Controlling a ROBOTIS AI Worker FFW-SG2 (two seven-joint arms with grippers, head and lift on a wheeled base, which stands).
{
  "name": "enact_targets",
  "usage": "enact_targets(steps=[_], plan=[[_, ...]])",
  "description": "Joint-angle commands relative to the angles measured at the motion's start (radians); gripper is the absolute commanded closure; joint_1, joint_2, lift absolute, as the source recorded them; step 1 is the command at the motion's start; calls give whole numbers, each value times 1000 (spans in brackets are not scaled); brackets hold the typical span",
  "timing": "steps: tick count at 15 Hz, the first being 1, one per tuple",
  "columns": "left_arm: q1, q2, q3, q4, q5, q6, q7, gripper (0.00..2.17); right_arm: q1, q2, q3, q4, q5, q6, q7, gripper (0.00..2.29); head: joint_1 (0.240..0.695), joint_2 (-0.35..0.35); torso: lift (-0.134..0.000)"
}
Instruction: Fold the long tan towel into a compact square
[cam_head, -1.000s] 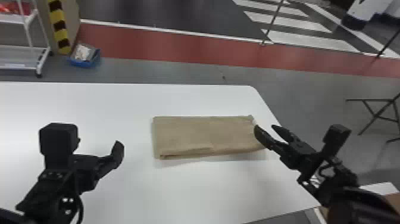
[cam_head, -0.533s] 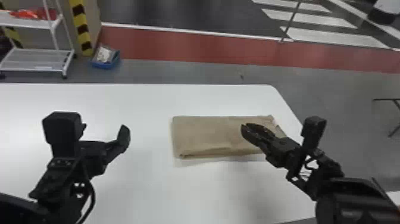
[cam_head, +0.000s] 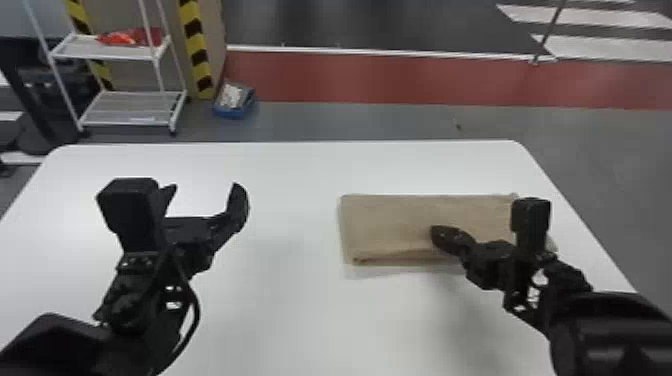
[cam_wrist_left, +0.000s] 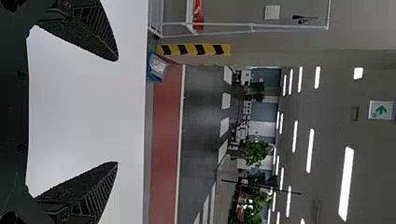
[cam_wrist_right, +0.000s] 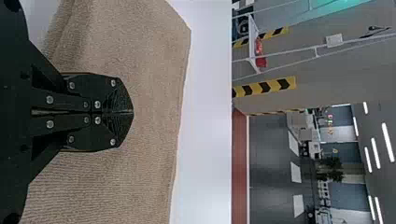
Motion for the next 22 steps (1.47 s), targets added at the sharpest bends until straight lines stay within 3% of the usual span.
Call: enact_targets(steps=[1, 6, 10, 13, 15, 19, 20, 22], plan=[[-8, -1, -3, 22, 0, -73, 18, 90, -1, 3, 25, 1, 1, 28, -1, 2071, 695, -69, -125], [-7, 5, -4, 31, 1, -143, 84, 90, -24, 24, 111, 1, 18, 74, -20, 2071, 695, -15, -125], [1, 9, -1, 30, 0, -146, 84, 90, -65, 49, 194, 1, 22, 105, -27, 2071, 695, 32, -125], [6, 9, -1, 27, 0, -146, 83, 90, -88, 72, 280, 1, 30, 123, -70, 2071, 695, 82, -125], [10, 9, -1, 25, 0, -153, 83, 90, -88, 101, 297, -3, 28, 126, -81, 2071, 695, 103, -125], [16, 15, 0, 30, 0, -156, 83, 90, -28, 104, 278, -119, 12, 145, -106, 2067, 695, 156, -125], [18, 15, 0, 31, -2, -156, 83, 90, -7, 103, 246, -168, -1, 166, -107, 2030, 695, 159, -125], [15, 15, -8, 38, -4, -165, 80, 90, 32, 99, 180, -257, -10, 178, -110, 1474, 695, 147, -125]])
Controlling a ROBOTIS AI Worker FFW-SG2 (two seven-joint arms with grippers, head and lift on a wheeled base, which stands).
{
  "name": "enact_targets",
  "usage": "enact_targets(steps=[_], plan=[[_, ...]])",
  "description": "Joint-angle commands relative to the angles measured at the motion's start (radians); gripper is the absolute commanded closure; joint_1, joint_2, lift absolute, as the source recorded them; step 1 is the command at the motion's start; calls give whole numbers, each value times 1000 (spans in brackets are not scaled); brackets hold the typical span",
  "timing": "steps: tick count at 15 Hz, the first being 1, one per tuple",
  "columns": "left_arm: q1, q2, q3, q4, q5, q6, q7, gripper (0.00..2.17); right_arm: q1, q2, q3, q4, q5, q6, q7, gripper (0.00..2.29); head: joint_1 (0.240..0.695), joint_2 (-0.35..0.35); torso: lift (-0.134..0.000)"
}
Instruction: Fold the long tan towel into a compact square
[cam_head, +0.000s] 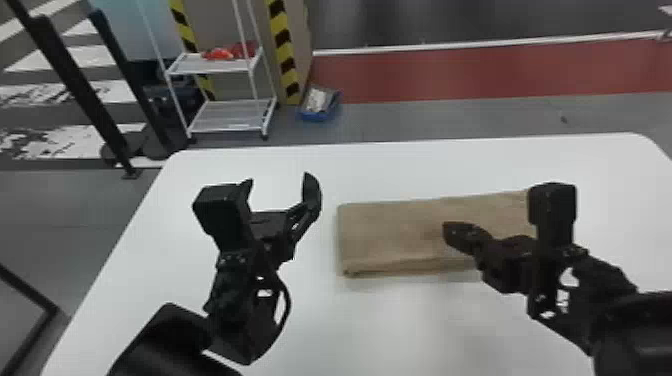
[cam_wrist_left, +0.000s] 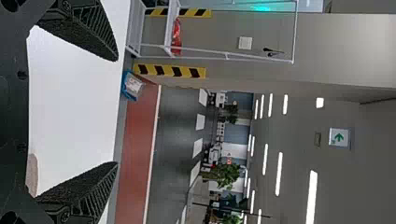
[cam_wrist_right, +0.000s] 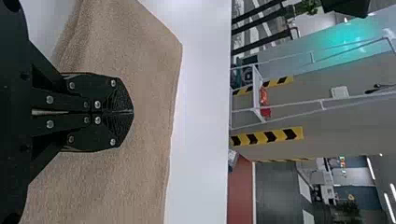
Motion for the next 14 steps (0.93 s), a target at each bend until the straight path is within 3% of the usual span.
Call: enact_targets(steps=[1, 2, 5, 7, 9, 10, 11, 12, 13, 14], plan=[[-4, -2, -15, 12, -3, -19, -4, 90, 31, -15, -84, -86, -11, 22, 0, 664, 695, 137, -125], [-4, -2, -25, 16, -9, -25, -7, 90, 26, -43, -122, -89, -34, 35, 1, -2, 695, 122, -125], [-21, -5, -91, 52, -35, -37, -2, 93, -41, -144, -261, 3, -167, 53, 20, 60, 695, 27, -125], [-38, -8, -161, 81, -59, -83, 4, 279, -60, -188, -316, 44, -185, 59, 27, 124, 695, -42, -125], [-62, -15, -232, 124, -68, -117, 4, 296, -55, -230, -374, 70, -213, 62, 34, 124, 695, -114, -125], [-88, -26, -262, 178, -83, -163, 10, 394, -47, -236, -412, 84, -215, 62, 35, 124, 695, -189, -125], [-122, -43, -284, 246, -86, -203, 16, 640, -43, -236, -449, 102, -215, 62, 37, 124, 695, -189, -125], [-151, -55, -295, 293, -83, -215, 12, 920, -35, -236, -478, 110, -211, 62, 44, 124, 695, -257, -125], [-184, -66, -315, 335, -68, -212, 24, 1571, -29, -236, -508, 119, -208, 59, 63, 124, 695, -284, -125], [-205, -80, -319, 362, -63, -203, 30, 1970, -31, -240, -531, 138, -215, 59, 78, 124, 695, -306, -125]])
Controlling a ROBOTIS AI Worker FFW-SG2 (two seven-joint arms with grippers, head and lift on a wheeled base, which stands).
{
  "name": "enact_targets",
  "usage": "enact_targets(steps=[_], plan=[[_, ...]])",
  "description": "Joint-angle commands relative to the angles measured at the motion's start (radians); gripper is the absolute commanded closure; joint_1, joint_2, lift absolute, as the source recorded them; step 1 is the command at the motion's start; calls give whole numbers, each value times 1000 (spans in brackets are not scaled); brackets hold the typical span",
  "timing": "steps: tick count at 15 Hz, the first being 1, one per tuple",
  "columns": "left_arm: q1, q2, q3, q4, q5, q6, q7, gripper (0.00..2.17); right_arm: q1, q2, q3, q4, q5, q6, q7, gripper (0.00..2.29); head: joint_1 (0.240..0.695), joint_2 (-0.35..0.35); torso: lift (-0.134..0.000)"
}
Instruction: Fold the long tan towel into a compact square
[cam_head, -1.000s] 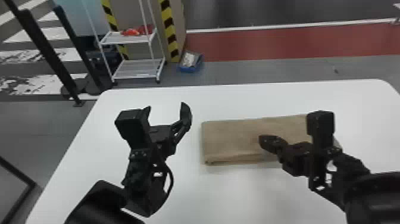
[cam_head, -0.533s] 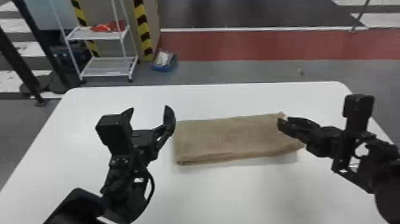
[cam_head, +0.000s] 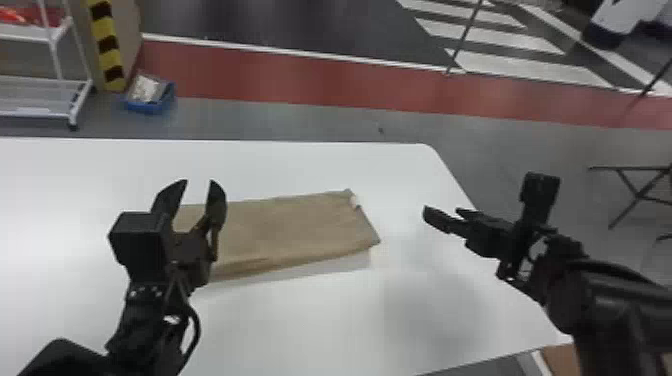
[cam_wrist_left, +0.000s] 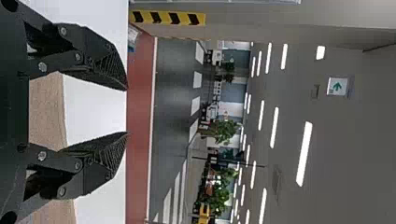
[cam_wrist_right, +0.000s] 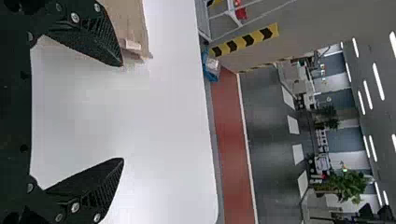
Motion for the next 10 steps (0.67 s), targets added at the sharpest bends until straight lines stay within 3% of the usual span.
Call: enact_targets(steps=[1, 5, 7, 10], plan=[[-52, -28, -19, 75, 10, 8, 2, 2074, -2, -11, -54, 38, -12, 1, 26, 124, 695, -324, -125], [-69, -36, -18, 94, -1, 189, 6, 2142, -51, -56, -52, 107, -15, 1, 106, 124, 695, -350, -125], [-58, -30, -9, 91, 1, 202, 6, 2142, -116, -59, -24, 173, -17, 32, 129, 124, 695, -350, -125], [-57, -30, -3, 92, 2, 223, -1, 2142, -241, -59, 64, 318, -12, 66, 213, 124, 695, -350, -125]])
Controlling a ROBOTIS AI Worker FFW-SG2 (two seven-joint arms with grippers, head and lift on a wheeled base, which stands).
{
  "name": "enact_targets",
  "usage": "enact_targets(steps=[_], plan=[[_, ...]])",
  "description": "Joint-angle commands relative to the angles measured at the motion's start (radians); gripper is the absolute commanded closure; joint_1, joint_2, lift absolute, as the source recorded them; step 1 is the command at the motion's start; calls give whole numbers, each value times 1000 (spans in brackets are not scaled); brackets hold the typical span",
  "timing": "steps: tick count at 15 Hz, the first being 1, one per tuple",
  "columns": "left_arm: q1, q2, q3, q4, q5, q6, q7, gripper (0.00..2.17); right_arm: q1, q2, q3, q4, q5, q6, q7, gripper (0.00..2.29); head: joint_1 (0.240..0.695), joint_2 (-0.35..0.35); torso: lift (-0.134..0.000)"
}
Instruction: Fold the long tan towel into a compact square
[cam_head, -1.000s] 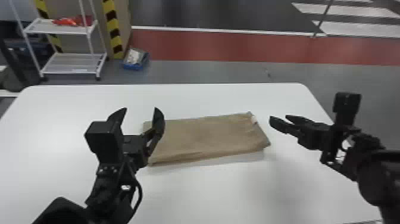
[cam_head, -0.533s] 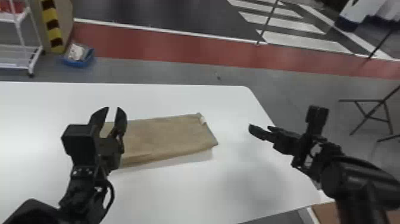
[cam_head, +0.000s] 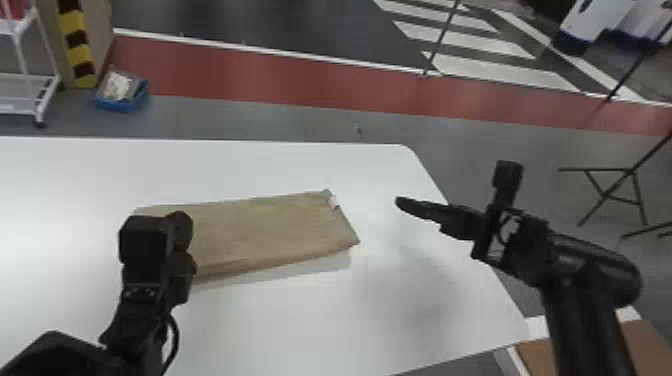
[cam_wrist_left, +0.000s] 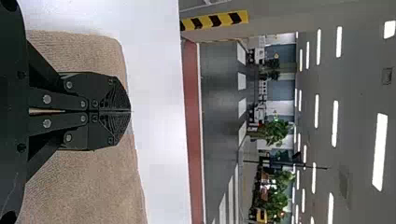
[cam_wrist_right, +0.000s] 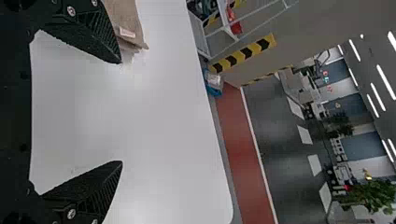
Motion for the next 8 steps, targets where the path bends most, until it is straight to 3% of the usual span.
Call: enact_targets(steps=[1, 5, 8], plan=[[0, 3, 4, -3, -1, 17, -4, 2142, -80, -1, 76, 88, 6, 35, 12, 124, 695, -326, -125], [0, 2, 5, 4, -1, 51, -16, 2142, -165, -1, 129, 138, 21, 152, 52, 124, 695, -285, -125], [-9, -1, 8, 31, -7, 51, -19, 2142, -245, 2, 194, 230, 43, 158, 85, 124, 695, -265, -125]])
